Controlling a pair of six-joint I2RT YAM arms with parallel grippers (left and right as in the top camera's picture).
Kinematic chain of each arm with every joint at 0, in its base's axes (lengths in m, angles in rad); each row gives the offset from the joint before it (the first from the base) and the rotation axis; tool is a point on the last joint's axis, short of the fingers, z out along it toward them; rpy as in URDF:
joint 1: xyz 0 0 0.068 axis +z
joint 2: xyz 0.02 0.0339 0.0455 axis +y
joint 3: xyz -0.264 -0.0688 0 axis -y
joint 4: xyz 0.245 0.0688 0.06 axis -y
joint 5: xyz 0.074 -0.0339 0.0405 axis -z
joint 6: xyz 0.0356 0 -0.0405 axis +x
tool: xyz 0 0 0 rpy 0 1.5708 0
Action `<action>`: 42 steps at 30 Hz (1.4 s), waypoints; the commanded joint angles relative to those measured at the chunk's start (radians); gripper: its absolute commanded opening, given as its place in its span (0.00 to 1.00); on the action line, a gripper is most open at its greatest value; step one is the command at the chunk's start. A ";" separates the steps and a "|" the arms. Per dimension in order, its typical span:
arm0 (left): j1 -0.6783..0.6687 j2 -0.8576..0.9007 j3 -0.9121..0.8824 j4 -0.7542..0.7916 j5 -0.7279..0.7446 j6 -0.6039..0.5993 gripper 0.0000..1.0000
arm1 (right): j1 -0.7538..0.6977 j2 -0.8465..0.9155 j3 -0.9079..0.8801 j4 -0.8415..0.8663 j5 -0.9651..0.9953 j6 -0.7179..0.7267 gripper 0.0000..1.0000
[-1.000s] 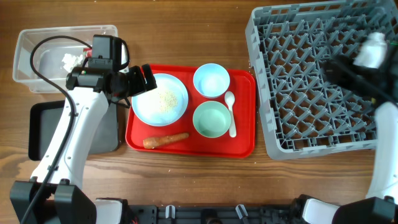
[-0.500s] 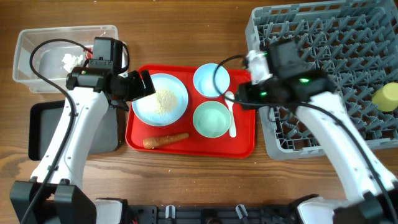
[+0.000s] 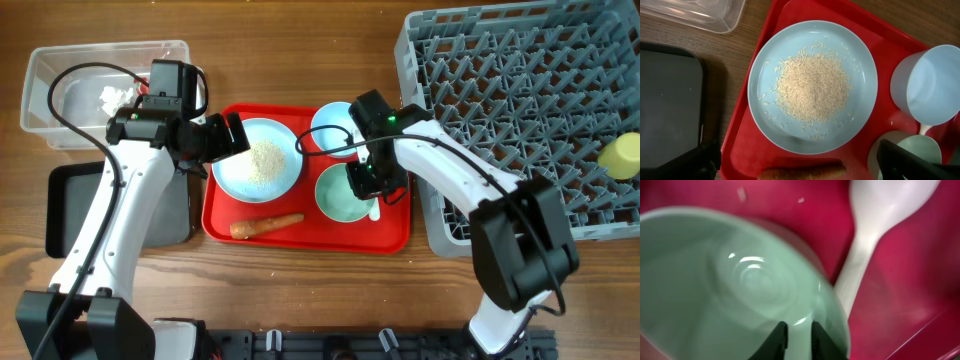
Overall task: Sort waste into correct bins and load items into the dishwasher rack
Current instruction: 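Move the right gripper to the green bowl and grasp its rim, then lift the green bowl and place it in the dishwasher rack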
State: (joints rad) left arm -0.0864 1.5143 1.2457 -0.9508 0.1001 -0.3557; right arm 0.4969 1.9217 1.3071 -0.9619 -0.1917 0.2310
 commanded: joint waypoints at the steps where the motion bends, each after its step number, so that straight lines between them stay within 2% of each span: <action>1: 0.005 -0.014 0.007 -0.001 -0.016 0.008 1.00 | 0.003 0.014 0.009 0.011 0.077 0.042 0.16; 8: 0.005 -0.014 0.008 -0.001 -0.016 0.008 1.00 | 0.003 -0.048 0.023 -0.021 0.058 0.030 0.21; 14: 0.005 -0.014 0.008 -0.001 -0.016 0.008 1.00 | 0.001 -0.214 0.032 -0.008 0.131 0.005 0.37; 19: 0.005 -0.014 0.007 -0.001 -0.016 0.008 1.00 | 0.000 -0.188 0.003 -0.015 0.217 0.005 0.38; 27: 0.005 -0.014 0.008 -0.002 -0.016 0.008 1.00 | 0.000 -0.053 -0.055 0.050 0.161 0.007 0.32; 34: 0.005 -0.014 0.008 -0.004 -0.016 0.008 1.00 | 0.000 -0.053 -0.055 0.064 0.161 0.008 0.04; 42: 0.005 -0.014 0.008 -0.005 -0.016 0.008 1.00 | -0.002 -0.092 -0.002 0.023 0.159 0.003 0.04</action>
State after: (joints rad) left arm -0.0864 1.5146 1.2457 -0.9520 0.0975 -0.3557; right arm 0.4969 1.8572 1.2572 -0.9112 -0.0364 0.2382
